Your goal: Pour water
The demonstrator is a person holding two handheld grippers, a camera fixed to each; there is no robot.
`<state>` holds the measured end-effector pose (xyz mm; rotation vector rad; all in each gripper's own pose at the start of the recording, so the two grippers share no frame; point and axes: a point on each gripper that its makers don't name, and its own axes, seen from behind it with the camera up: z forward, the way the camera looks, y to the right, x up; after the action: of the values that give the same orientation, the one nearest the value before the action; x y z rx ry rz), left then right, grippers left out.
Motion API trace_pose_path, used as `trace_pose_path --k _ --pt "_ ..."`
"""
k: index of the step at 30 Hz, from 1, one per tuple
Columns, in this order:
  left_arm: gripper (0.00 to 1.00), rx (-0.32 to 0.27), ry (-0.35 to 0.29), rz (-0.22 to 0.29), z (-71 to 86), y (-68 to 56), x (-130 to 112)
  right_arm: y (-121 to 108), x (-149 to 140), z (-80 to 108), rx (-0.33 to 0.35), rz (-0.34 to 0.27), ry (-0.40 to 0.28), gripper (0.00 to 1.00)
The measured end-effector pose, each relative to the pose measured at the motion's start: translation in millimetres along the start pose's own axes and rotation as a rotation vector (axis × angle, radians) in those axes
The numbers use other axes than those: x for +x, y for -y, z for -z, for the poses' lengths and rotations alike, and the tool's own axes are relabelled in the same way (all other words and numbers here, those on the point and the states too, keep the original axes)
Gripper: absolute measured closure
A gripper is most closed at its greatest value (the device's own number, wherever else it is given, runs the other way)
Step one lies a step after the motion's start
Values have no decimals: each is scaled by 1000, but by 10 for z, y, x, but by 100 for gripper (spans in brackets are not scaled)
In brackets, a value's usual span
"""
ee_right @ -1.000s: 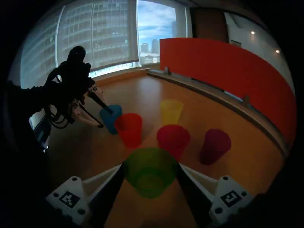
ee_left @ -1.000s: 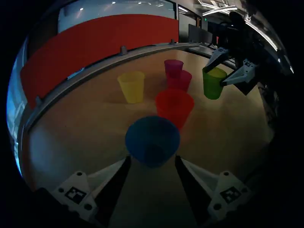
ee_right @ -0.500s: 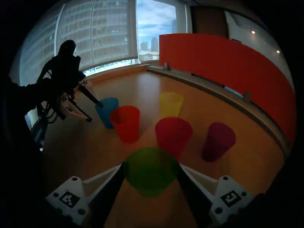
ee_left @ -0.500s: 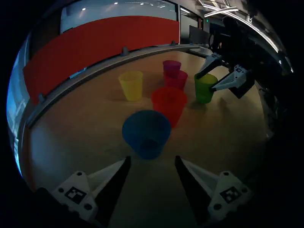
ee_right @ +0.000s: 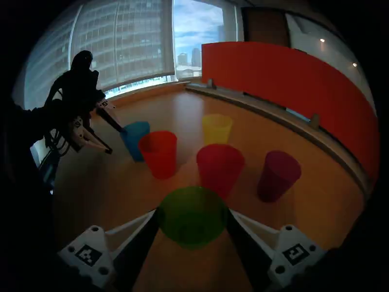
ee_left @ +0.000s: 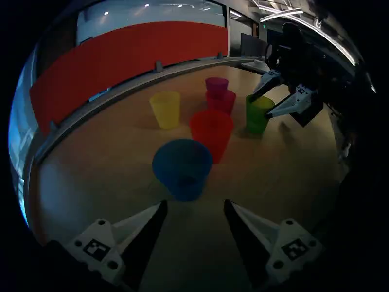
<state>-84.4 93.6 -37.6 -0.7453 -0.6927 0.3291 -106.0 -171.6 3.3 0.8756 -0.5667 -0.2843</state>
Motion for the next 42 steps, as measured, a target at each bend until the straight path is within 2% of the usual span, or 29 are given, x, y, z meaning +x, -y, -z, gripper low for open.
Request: trace_pose_path --k 6,12,18,24,33,42 --pt "14 1 -11 1 21 -43 28 37 -39 16 4 -11 -1 0" --pt "14 3 -20 28 59 -59 11 47 -66 65 -2 -17 1 0" --pt "14 35 -39 45 148 -3 23 14 -176 190 -31 -22 8 0" --pt "14 75 -56 64 244 64 7 -27 -278 394 -75 -37 -1 0" --pt "15 132 -151 121 399 118 147 -77 -323 692 -143 -88 -56 0" --pt "15 244 -267 160 567 222 287 -212 -215 958 -259 -130 -156 0"
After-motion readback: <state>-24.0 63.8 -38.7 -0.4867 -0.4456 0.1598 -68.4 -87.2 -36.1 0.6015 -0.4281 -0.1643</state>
